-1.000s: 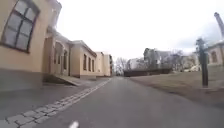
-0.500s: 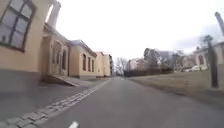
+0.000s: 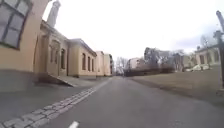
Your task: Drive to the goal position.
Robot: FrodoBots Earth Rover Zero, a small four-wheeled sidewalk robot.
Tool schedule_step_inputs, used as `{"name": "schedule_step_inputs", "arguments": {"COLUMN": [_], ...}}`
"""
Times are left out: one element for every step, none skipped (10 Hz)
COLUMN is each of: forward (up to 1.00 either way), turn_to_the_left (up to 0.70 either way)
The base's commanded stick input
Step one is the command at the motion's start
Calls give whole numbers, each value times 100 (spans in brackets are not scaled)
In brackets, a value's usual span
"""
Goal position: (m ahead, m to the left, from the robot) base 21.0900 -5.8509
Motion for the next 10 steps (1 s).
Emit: {"name": "schedule_step_inputs", "arguments": {"forward": [70, 70, 70, 70, 70, 70, 70, 70, 70, 70], "turn_to_the_left": [0, 0, 0, 0, 0, 0, 0, 0, 0, 0]}}
